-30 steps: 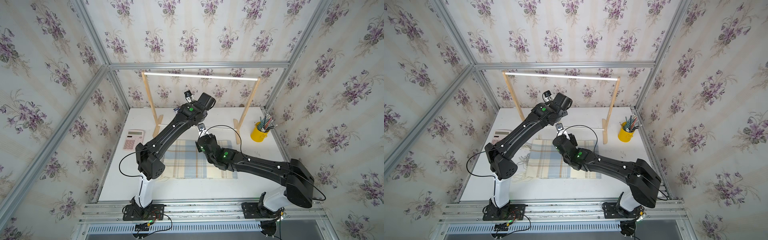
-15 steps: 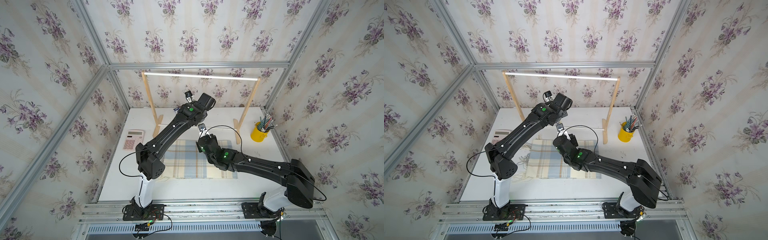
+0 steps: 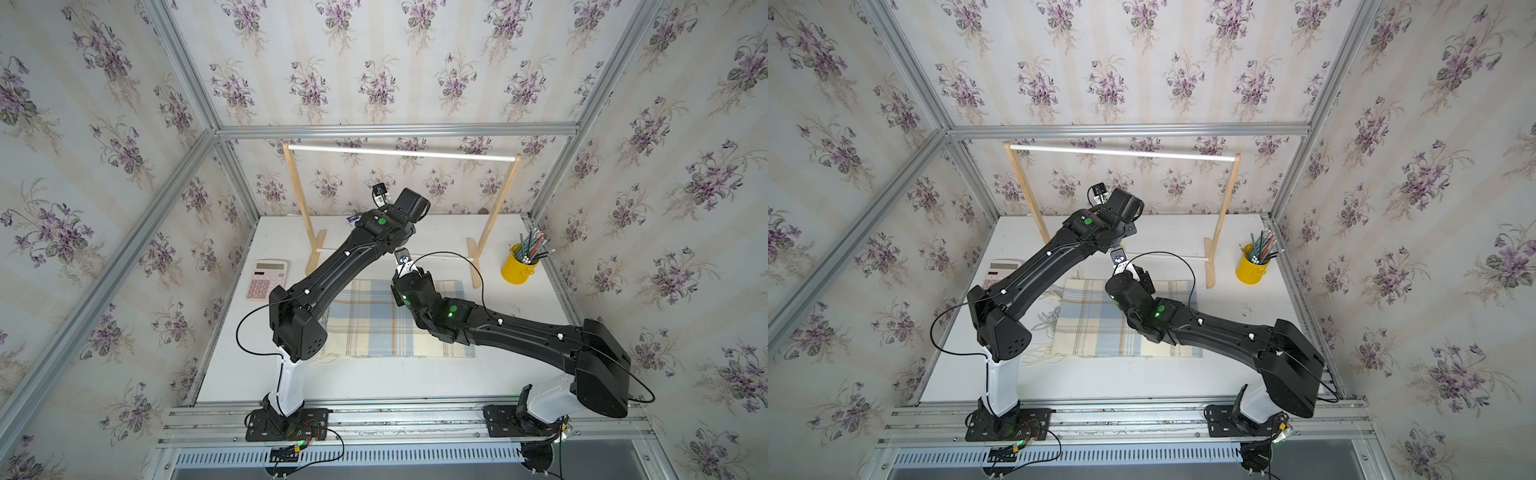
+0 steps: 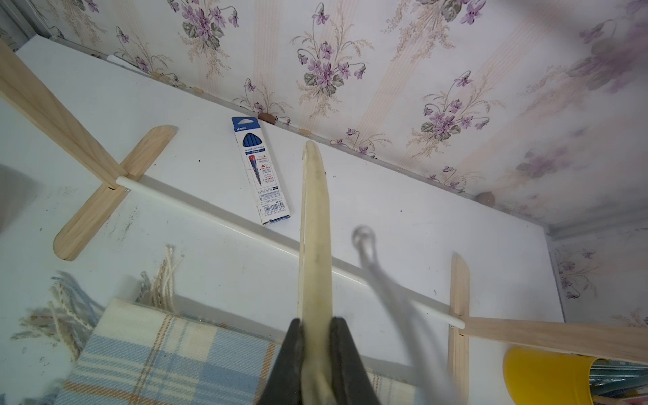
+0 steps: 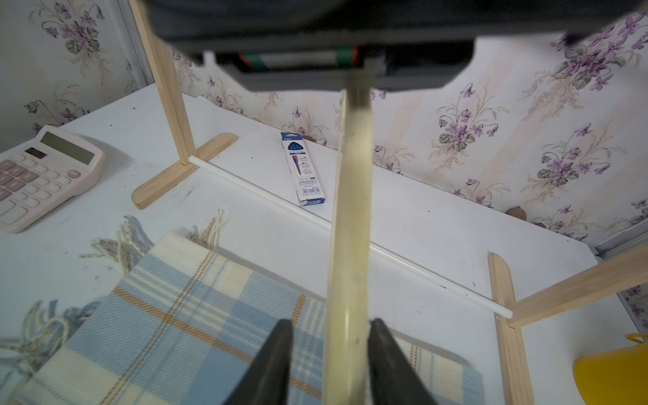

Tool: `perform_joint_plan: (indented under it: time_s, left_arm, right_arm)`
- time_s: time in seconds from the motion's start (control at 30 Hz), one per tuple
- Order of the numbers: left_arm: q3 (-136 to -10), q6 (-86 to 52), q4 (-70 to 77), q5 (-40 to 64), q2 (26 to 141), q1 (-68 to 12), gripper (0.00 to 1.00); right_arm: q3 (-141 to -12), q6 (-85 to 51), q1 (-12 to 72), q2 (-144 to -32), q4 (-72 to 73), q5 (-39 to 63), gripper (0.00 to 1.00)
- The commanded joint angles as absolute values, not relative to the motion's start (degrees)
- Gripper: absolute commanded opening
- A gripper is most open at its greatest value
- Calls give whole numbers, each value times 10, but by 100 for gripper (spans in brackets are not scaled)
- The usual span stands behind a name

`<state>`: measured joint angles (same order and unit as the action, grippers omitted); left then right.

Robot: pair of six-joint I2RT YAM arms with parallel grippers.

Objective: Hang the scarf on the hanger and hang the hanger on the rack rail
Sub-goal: Pick up the hanger from the clothesline, then hang the scarf on the hanger.

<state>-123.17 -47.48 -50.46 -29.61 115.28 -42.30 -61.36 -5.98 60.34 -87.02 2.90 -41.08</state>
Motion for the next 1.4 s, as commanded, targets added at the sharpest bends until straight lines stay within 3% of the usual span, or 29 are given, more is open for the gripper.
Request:
perform_joint_plan:
  time_s: [0.0,0.07,0.37,0.7,0.87,1.07,1.37]
  left_arm:
    - [-1221,-445,-465,-281,1139,-423,0]
    - [-1212,-435,-460,-275,1134,-423,0]
    - [-1154,-358,-451,-269,1095,-423,0]
    - [-977,-259,-409,-252,954,-453,0]
    - [-875,-257,-418,-266,873,-493,0]
    - [-771,-264,-437,-288,838,-518,0]
    - [-739,-318,-416,-336,816,-544,0]
  right_arm:
    - [-617,-56,603,-862,33,-412,93]
    - [-615,-58,603,-853,24,-411,100]
    - [-507,-127,603,-723,-58,-387,100]
    - [-365,-293,601,-508,-189,-282,99]
    - [-322,-379,600,-418,-181,-197,98]
    - [-313,-408,587,-399,-200,-190,98]
    - [-302,-418,577,-432,-186,-226,97]
